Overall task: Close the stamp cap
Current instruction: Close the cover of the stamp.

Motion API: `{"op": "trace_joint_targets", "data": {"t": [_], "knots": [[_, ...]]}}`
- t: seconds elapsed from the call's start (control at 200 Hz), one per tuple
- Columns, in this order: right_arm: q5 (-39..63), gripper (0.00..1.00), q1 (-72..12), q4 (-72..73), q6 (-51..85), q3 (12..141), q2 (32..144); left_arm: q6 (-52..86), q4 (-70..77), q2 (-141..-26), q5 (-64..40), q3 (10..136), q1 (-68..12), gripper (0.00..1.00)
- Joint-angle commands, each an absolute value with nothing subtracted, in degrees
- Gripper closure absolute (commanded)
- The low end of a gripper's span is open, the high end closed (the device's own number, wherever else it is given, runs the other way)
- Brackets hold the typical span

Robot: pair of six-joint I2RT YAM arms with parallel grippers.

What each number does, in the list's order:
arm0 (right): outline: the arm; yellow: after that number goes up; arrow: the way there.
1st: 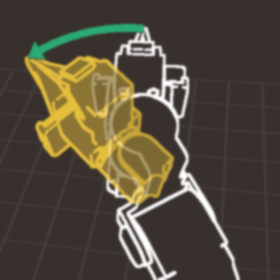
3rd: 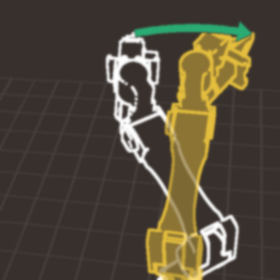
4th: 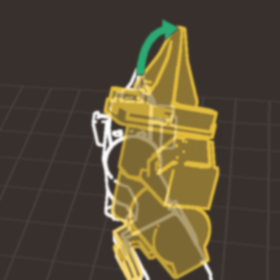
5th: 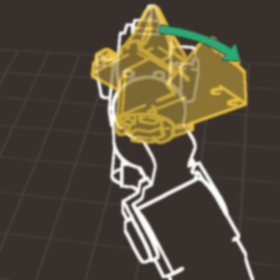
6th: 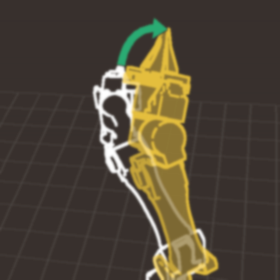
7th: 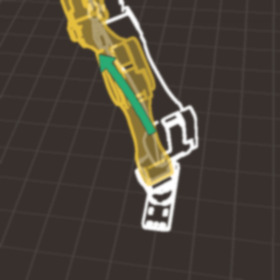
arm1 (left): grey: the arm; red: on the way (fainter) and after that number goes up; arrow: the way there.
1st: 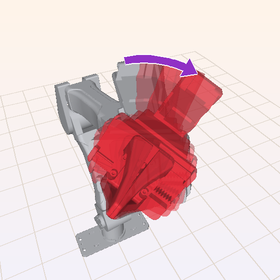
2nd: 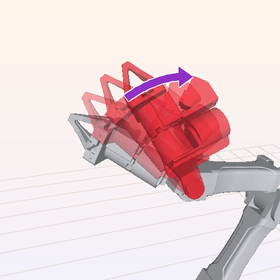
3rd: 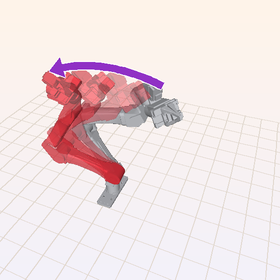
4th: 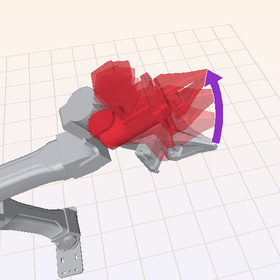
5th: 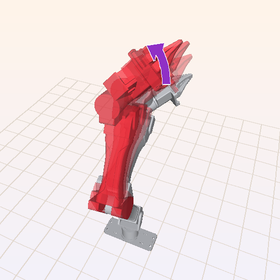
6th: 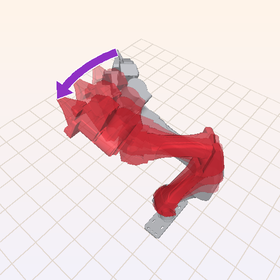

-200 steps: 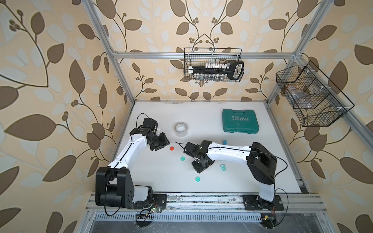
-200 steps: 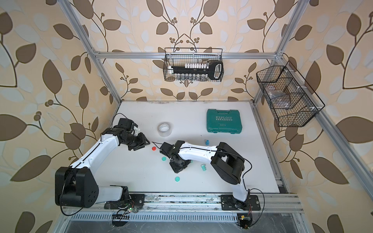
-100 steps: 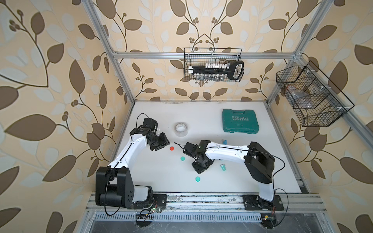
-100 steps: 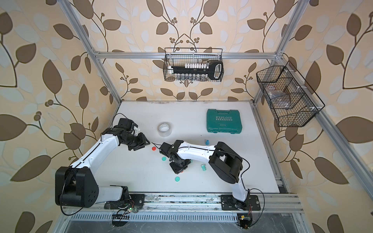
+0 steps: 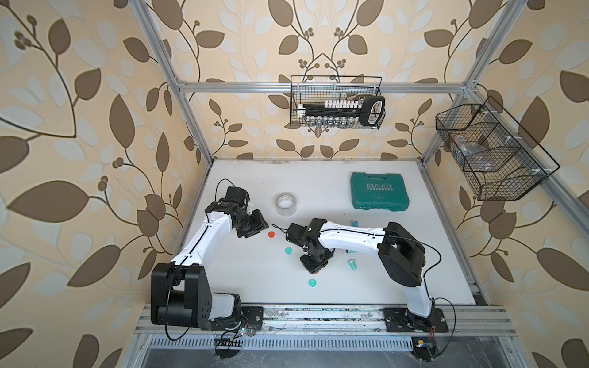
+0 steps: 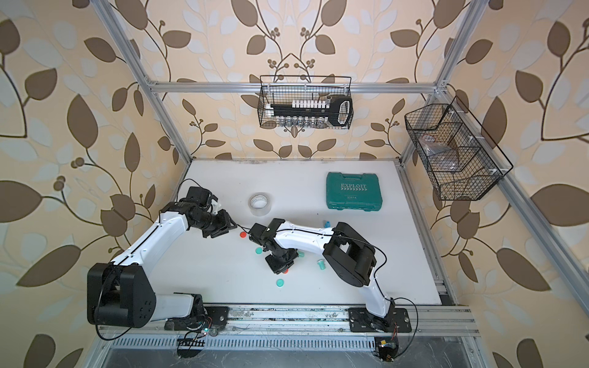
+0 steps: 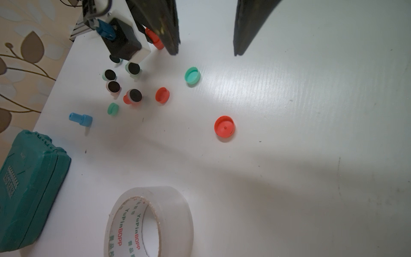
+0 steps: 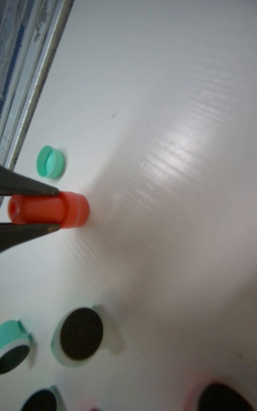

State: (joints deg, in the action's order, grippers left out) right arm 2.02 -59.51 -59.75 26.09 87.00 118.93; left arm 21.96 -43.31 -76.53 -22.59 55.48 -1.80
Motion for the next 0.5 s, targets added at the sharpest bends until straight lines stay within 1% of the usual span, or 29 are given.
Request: {"op": "trace_joint_targets", "data": {"t": [0.0,0.15,0.495], "knots": [[4.5,1.00,-60.6,-52.8,25.7,81.5,131.7,20.9,-43.5,-76.6,-24.2,56.3,-1.6,0.57],[5.1,1.00,-60.8,-51.8,25.6,81.2,135.1,20.9,-43.5,-76.6,-24.2,56.3,-1.6,0.57],[5.3,1.00,-61.2,-49.3,26.5,79.8,139.0,20.8,-43.6,-76.5,-24.2,56.3,-1.6,0.57]]}}
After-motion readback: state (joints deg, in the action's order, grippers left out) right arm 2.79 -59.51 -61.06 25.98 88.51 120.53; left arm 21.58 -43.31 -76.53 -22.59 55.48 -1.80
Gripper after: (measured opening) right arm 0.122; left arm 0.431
